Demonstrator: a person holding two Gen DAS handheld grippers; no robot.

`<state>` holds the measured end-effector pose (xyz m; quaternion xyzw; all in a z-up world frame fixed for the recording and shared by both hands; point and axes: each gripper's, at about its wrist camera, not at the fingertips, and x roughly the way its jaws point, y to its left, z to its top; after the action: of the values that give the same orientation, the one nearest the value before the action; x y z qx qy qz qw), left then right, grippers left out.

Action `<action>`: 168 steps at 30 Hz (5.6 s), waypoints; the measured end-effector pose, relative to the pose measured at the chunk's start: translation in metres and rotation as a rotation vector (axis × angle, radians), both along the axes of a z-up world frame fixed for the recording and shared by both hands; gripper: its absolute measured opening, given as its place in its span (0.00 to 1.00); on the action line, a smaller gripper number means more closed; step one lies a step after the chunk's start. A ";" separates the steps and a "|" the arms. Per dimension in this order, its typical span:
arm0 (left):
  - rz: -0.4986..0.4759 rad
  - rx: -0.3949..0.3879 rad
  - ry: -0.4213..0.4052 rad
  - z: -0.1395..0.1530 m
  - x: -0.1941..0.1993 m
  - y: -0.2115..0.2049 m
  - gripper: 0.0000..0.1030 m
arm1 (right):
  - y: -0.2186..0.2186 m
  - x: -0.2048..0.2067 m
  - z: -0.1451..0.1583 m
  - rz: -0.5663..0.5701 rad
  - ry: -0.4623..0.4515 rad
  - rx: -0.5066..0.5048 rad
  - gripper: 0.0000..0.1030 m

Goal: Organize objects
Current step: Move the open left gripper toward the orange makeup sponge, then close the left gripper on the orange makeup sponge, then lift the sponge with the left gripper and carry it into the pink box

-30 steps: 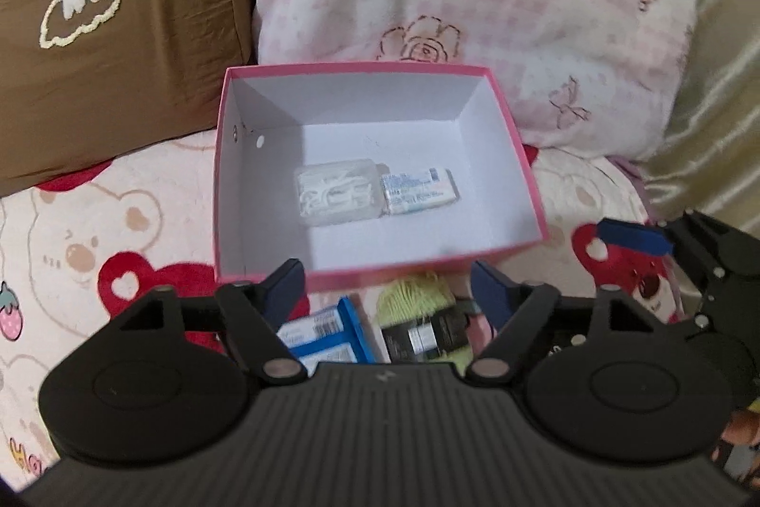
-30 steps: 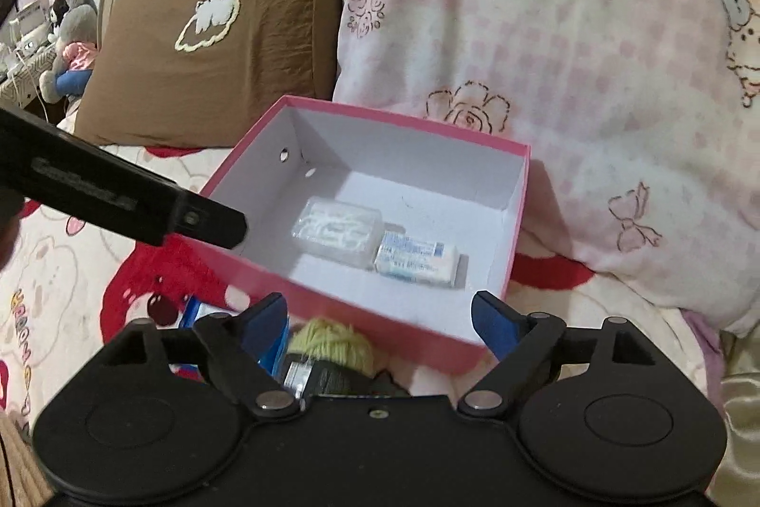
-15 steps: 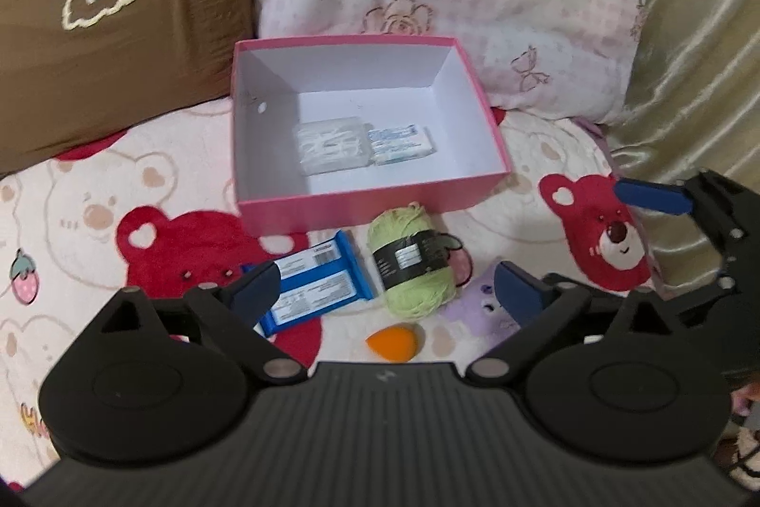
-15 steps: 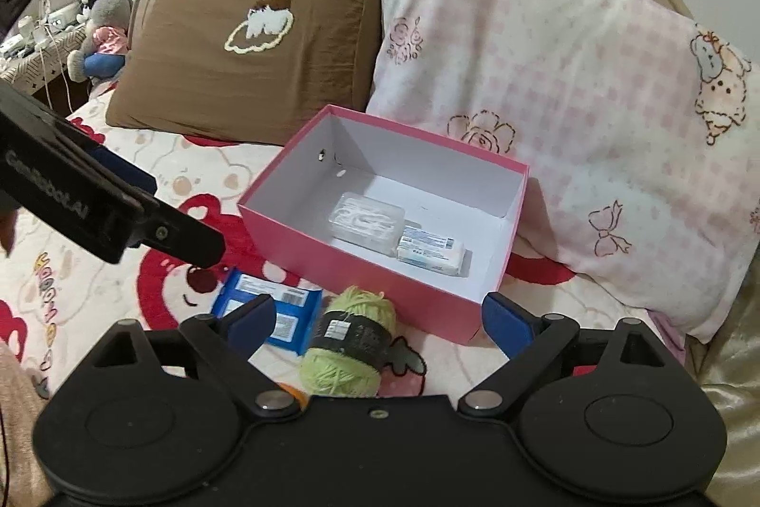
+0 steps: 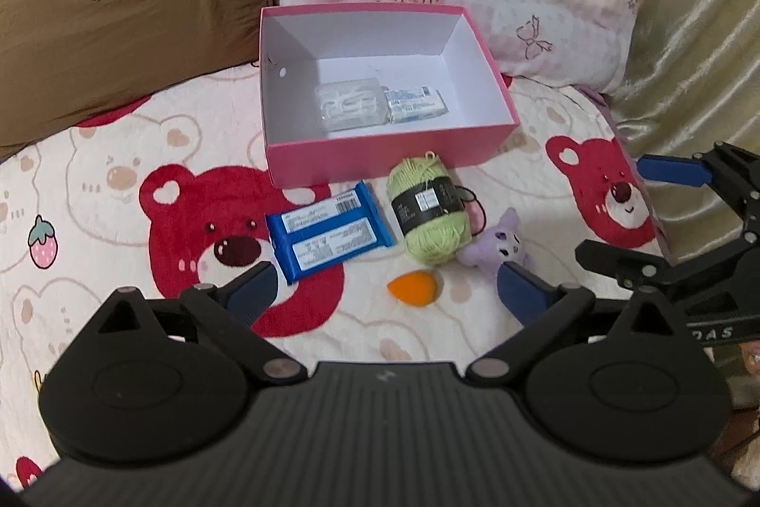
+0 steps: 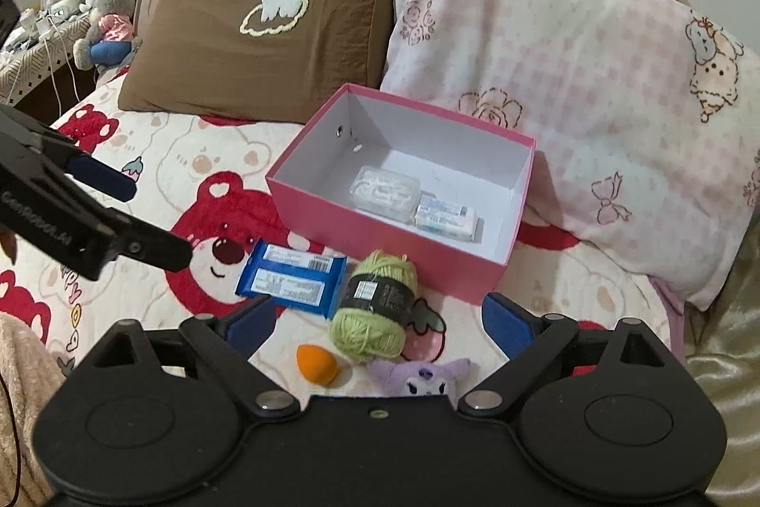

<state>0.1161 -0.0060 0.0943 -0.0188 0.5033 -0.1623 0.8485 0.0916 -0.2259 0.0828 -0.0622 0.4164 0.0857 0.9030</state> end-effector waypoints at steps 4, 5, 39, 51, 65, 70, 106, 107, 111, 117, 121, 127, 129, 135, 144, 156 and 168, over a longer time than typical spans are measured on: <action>-0.008 -0.009 -0.006 0.002 -0.010 0.003 0.97 | 0.006 -0.008 -0.002 0.008 0.015 -0.014 0.93; -0.011 -0.010 -0.007 0.002 -0.013 0.003 0.97 | 0.007 -0.009 -0.002 0.011 0.017 -0.020 0.93; 0.020 -0.071 0.084 -0.075 -0.014 0.005 0.95 | 0.039 -0.016 -0.078 0.336 -0.055 0.028 0.91; 0.079 -0.123 0.052 -0.117 0.009 -0.012 0.94 | 0.042 0.010 -0.124 0.546 0.014 0.087 0.87; 0.086 -0.200 0.058 -0.176 0.013 -0.024 0.86 | 0.036 0.026 -0.173 0.541 0.092 0.067 0.80; 0.079 -0.248 0.034 -0.186 0.013 -0.026 0.82 | 0.038 0.025 -0.182 0.546 0.107 -0.005 0.79; 0.212 -0.386 0.038 -0.247 0.022 -0.027 0.46 | 0.037 0.061 -0.224 0.375 0.213 0.027 0.42; 0.214 -0.390 0.039 -0.246 0.022 -0.026 0.46 | 0.038 0.061 -0.223 0.370 0.215 0.029 0.42; 0.222 -0.412 0.043 -0.246 0.020 -0.024 0.46 | 0.038 0.059 -0.220 0.358 0.209 0.033 0.42; 0.244 -0.434 0.025 -0.239 0.013 -0.021 0.45 | 0.044 0.049 -0.214 0.378 0.174 0.006 0.42; 0.224 -0.400 -0.013 -0.229 0.008 -0.025 0.44 | 0.044 0.049 -0.208 0.367 0.164 0.026 0.42; 0.182 -0.370 -0.080 -0.206 0.000 -0.026 0.43 | 0.046 0.041 -0.193 0.341 0.114 0.034 0.42; 0.178 -0.375 -0.093 -0.199 -0.003 -0.026 0.43 | 0.044 0.039 -0.187 0.328 0.094 0.049 0.42; 0.159 -0.378 -0.078 -0.190 -0.004 -0.023 0.43 | 0.038 0.039 -0.174 0.260 0.107 0.125 0.42; 0.090 -0.356 -0.098 -0.158 -0.005 -0.023 0.43 | 0.034 0.027 -0.154 0.205 0.052 0.183 0.42; 0.064 -0.266 -0.096 -0.123 -0.022 -0.029 0.43 | 0.038 0.007 -0.133 0.205 0.017 0.226 0.42; 0.031 -0.239 -0.087 -0.067 -0.013 -0.041 0.43 | 0.024 0.003 -0.088 0.186 0.001 0.275 0.42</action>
<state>0.1028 -0.0468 0.0275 -0.1204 0.4429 -0.2088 0.8636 0.0949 -0.2018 -0.0047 0.0240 0.3938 0.2253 0.8908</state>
